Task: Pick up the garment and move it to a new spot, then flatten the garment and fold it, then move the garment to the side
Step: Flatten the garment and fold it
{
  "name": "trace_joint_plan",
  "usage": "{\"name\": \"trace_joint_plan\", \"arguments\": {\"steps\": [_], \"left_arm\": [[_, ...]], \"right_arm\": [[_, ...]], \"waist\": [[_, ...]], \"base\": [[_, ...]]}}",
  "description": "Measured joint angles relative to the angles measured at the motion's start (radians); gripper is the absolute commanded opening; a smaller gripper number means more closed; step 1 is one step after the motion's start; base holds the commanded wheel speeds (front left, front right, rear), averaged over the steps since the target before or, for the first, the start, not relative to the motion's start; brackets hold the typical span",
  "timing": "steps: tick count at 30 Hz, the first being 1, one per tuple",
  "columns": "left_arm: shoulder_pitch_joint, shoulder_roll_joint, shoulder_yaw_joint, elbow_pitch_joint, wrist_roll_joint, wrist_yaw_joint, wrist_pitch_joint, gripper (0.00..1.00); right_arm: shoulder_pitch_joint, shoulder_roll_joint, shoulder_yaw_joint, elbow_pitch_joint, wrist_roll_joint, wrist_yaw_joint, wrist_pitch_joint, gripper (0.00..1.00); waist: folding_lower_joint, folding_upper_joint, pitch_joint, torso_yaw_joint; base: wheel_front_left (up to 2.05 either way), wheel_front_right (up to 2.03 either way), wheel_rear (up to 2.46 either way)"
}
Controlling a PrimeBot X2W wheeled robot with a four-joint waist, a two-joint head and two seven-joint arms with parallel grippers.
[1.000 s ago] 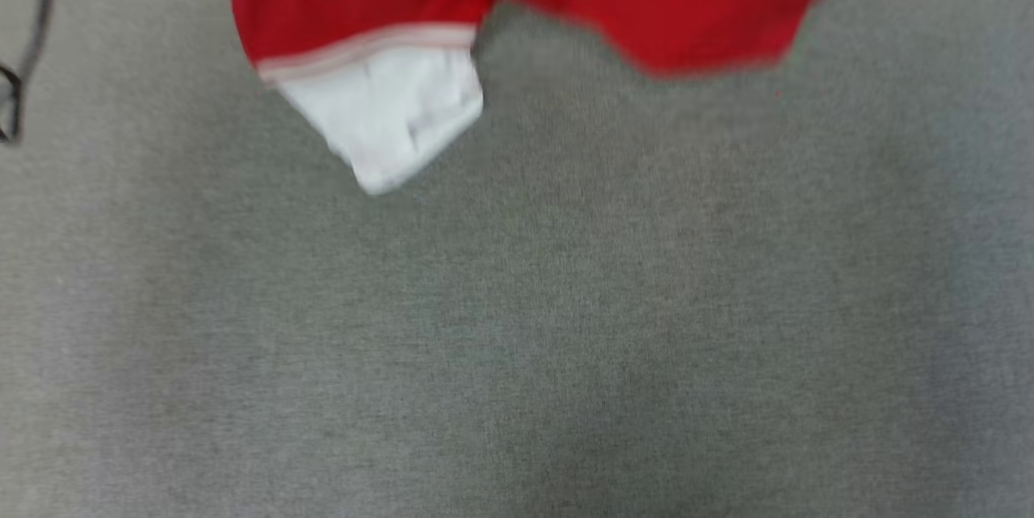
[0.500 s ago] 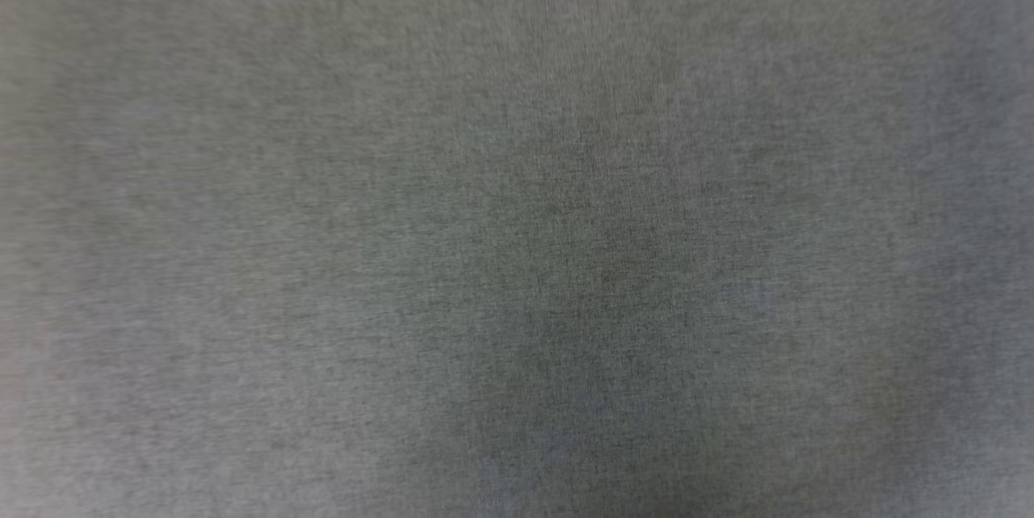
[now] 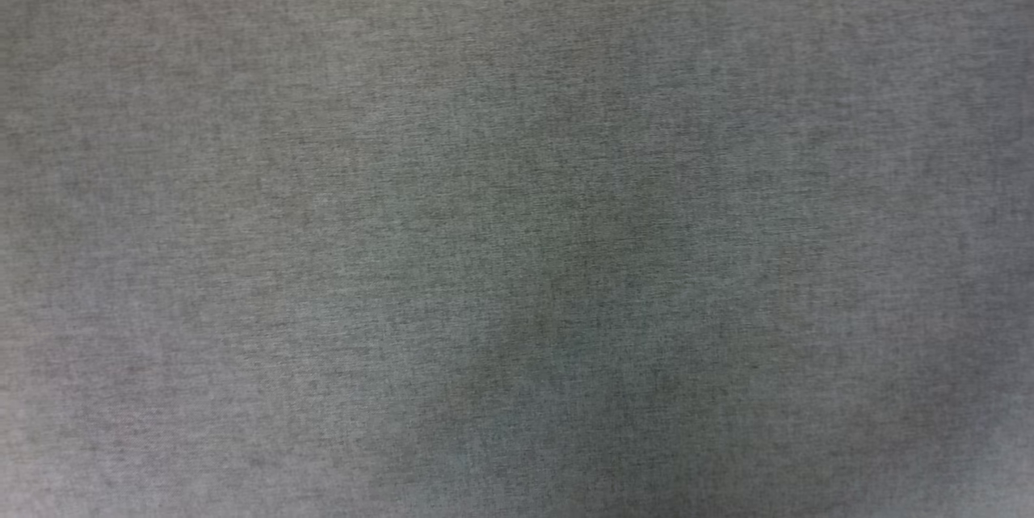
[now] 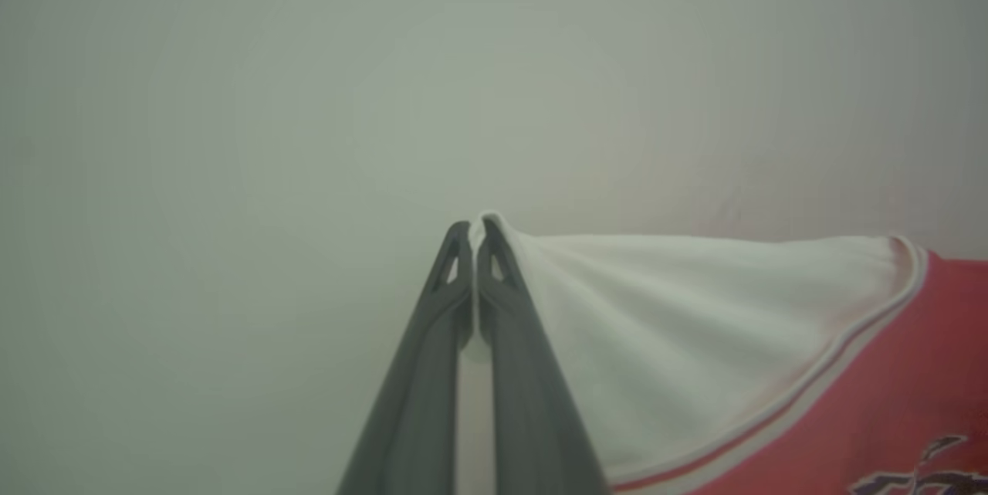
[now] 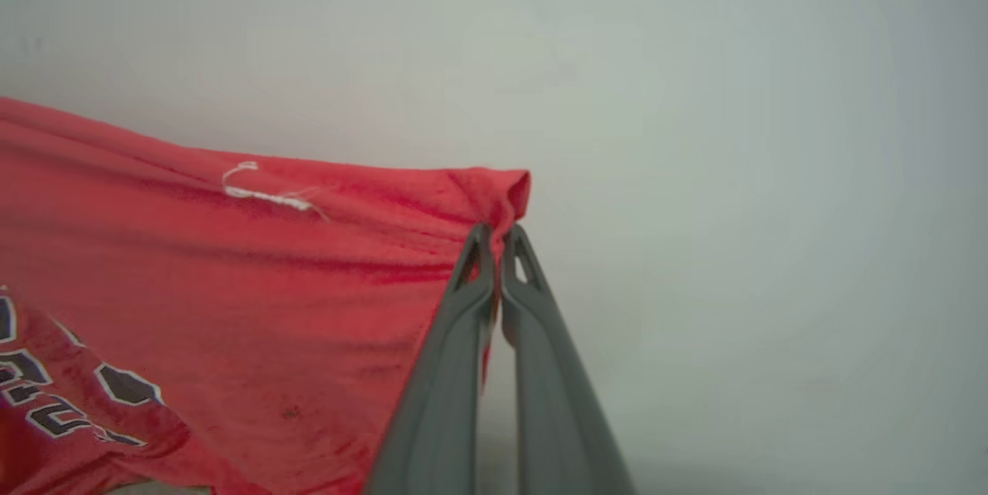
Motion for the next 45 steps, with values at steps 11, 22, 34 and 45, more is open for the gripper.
{"name": "trace_joint_plan", "arguments": {"steps": [11,22,34,45], "left_arm": [[0.249,-0.04,-0.01,0.077,-0.097,-0.024,-0.053,0.0],[0.817,-0.062,-0.003,-0.008,-0.255,-0.033,-0.097,0.0],[1.413,-0.047,0.022,-0.333,-0.346,0.123,-0.072,0.0],[1.823,0.016,0.052,-0.722,-0.399,0.351,0.038,0.0]], "right_arm": [[0.199,-0.001,0.119,0.041,0.109,0.0,-0.024,0.0],[0.685,-0.051,0.182,-0.089,0.256,0.0,0.055,0.0],[1.247,-0.091,0.098,-0.395,0.273,0.0,0.145,0.0],[1.682,-0.014,-0.046,-0.784,0.196,0.0,0.341,0.0]], "waist": [[-0.0001,0.0,-0.084,0.029],[-0.0002,0.0,-0.282,0.049],[-0.0003,0.0,-0.487,0.056],[-0.0005,0.0,-0.599,0.054]], "base": [[0.0,0.0,0.0],[0.0,0.0,0.0],[0.0,0.0,0.0],[0.0,0.0,0.0]]}}
